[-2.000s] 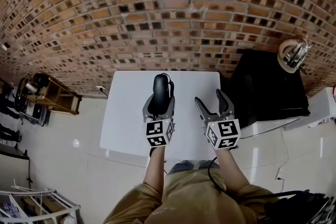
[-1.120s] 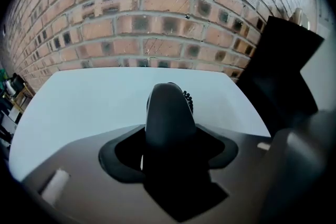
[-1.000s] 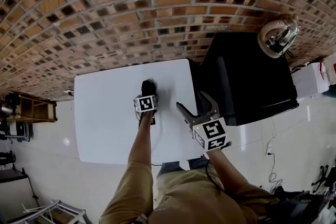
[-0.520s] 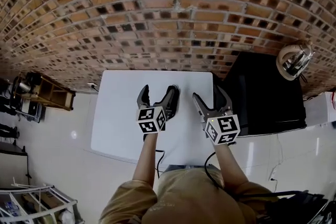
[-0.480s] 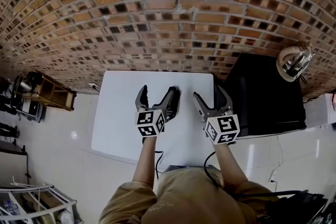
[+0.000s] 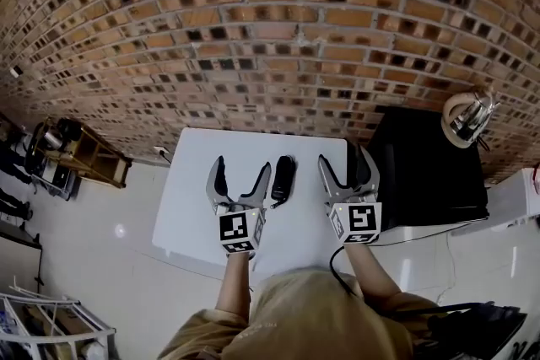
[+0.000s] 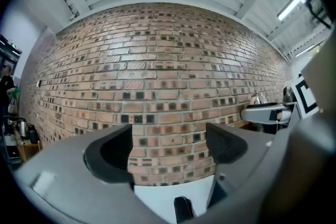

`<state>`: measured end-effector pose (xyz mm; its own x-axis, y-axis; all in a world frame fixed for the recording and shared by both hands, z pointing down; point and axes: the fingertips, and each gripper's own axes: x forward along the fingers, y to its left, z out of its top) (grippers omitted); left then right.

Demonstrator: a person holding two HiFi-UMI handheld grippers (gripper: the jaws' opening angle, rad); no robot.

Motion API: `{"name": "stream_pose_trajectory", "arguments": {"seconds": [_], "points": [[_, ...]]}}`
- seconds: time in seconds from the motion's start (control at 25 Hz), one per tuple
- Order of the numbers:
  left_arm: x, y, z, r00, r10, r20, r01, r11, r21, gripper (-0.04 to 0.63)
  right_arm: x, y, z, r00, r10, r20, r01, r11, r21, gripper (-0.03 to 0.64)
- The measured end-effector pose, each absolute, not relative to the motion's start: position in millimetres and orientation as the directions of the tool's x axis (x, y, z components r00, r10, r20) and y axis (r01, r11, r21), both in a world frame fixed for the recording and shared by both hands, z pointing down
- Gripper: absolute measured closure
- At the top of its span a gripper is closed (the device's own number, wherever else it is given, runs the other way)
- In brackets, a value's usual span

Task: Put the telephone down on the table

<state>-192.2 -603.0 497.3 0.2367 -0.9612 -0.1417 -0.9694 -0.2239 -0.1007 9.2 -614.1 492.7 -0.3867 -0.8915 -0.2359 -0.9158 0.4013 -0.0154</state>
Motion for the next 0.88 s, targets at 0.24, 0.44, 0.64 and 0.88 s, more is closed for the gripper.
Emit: {"name": "stream_pose_trajectory", "arguments": {"seconds": [0.24,0.44,0.64,0.88], "points": [[-176,-599,493,0.266,-0.951,-0.154,-0.963,-0.254,-0.095,0.155,13,-601,488,-0.394,-0.888,-0.237,-0.915,0.404,0.011,0.272],[-169,-598,491,0.261,-0.953,-0.156,-0.964,-0.248,-0.098,0.161,18,-598,490,-0.387,-0.892,-0.234,-0.918,0.397,0.007,0.272],[-173,-594,488,0.233,-0.958,-0.169,-0.97,-0.218,-0.104,0.17,24,-595,488,-0.373,-0.9,-0.225,-0.924,0.383,0.0,0.272],[-167,-593,494,0.236,-0.957,-0.166,-0.97,-0.221,-0.106,0.175,29,-596,495,-0.377,-0.901,-0.216,-0.922,0.388,-0.01,0.272]]}}
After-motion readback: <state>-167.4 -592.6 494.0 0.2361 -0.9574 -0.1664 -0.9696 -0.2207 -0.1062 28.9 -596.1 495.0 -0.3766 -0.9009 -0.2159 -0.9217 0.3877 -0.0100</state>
